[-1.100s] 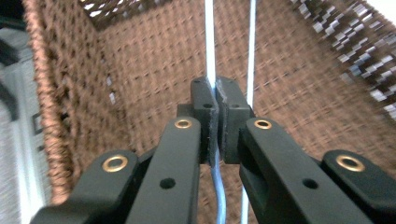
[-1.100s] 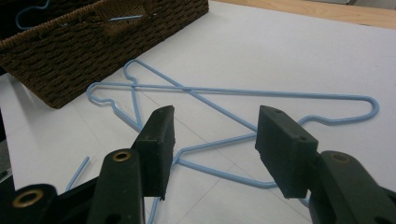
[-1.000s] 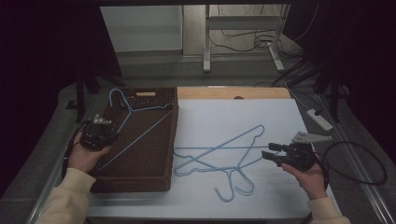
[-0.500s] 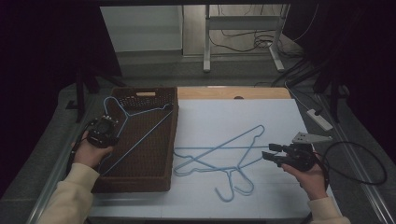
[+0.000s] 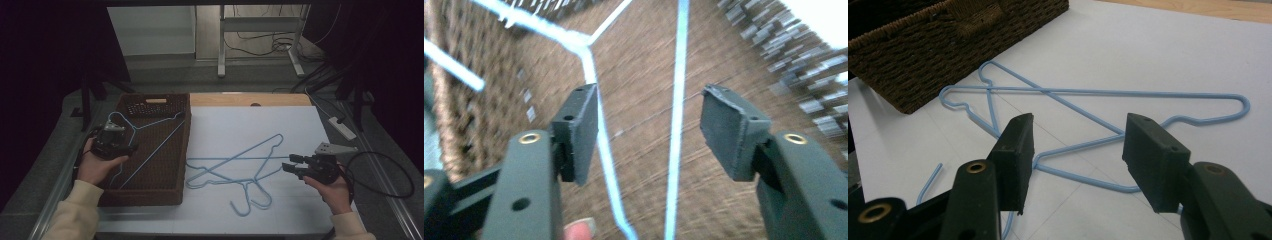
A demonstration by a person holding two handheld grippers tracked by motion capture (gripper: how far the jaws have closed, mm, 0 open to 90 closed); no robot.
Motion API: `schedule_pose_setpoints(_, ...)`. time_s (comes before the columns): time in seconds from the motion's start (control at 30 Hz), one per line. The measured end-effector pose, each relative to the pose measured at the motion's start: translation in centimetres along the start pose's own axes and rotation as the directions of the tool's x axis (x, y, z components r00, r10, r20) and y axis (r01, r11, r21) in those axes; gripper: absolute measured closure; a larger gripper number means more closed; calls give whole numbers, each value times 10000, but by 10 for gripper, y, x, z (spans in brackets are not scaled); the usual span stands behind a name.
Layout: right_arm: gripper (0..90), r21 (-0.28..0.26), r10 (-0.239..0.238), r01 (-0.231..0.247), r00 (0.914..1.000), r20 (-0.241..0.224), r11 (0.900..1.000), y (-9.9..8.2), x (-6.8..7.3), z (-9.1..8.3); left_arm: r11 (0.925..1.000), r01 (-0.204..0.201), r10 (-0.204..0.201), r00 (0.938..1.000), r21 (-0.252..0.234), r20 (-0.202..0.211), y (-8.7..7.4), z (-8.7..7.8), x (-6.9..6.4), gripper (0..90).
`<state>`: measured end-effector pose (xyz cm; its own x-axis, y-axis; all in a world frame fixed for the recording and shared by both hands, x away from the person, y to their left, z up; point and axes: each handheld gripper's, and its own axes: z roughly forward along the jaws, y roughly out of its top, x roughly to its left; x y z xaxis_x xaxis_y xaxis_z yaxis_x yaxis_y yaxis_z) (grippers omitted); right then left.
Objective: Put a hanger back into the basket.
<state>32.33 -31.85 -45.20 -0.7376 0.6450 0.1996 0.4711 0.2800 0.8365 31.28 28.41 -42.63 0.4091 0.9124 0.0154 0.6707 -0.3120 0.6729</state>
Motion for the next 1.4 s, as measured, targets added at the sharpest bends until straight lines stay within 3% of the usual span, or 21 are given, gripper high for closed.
schedule_pose_setpoints(0.13,454,62,20,-21,10000,59,10000,-1,-1,1,9969,-38,66,9993,-782,365,-3,-12,-8,363)
schedule_pose_setpoints(0.3,432,286,-50,42,9996,291,9996,-2,0,4,9844,-176,362,9940,-1753,1034,-11,-25,-21,355)
schedule_pose_setpoints(0.33,432,286,-50,42,9996,291,9996,-2,0,4,9844,-176,362,9940,-1753,1034,-11,-25,-21,351)
schedule_pose_setpoints(0.4,417,401,-85,69,9992,400,9992,-3,0,7,9776,-205,479,9908,-2095,1267,-14,-29,-29,350)
schedule_pose_setpoints(0.7,380,651,-275,224,9966,781,9976,-8,4,12,9652,-92,633,9779,-2614,1992,-23,-32,-45,344)
schedule_pose_setpoints(0.93,361,782,-432,349,9933,1068,9963,-10,8,14,9612,-258,912,9693,-2746,2283,-29,-30,-56,336)
schedule_pose_setpoints(1.2,356,938,-668,556,9903,1216,9940,-13,13,15,9601,-359,1073,9631,-2772,2469,-34,-25,-65,330)
schedule_pose_setpoints(1.4,354,981,-778,657,9891,1254,9930,-13,17,15,9583,-361,1085,9637,-2834,2438,-36,-26,-70,329)
